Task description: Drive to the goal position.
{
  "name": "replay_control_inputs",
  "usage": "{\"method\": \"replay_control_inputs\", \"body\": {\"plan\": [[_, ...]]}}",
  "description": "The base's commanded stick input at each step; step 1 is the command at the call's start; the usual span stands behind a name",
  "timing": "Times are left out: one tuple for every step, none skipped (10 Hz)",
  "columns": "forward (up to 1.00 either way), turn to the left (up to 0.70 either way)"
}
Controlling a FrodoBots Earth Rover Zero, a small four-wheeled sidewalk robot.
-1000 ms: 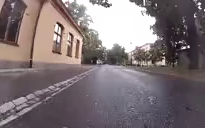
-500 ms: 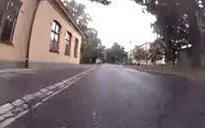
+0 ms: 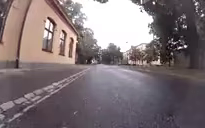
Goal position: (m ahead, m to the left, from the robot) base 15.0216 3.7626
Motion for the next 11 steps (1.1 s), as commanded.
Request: {"method": "replay_control_inputs", "body": {"plan": [[0.7, -0.23], [0.7, 0.0], [0.7, 0.0], [0.7, 0.0], [0.7, 0.0], [0.7, 0.0], [0.7, 0.0], [0.7, 0.0], [0.7, 0.0], [0.7, 0.0], [0.7, 0.0]]}}
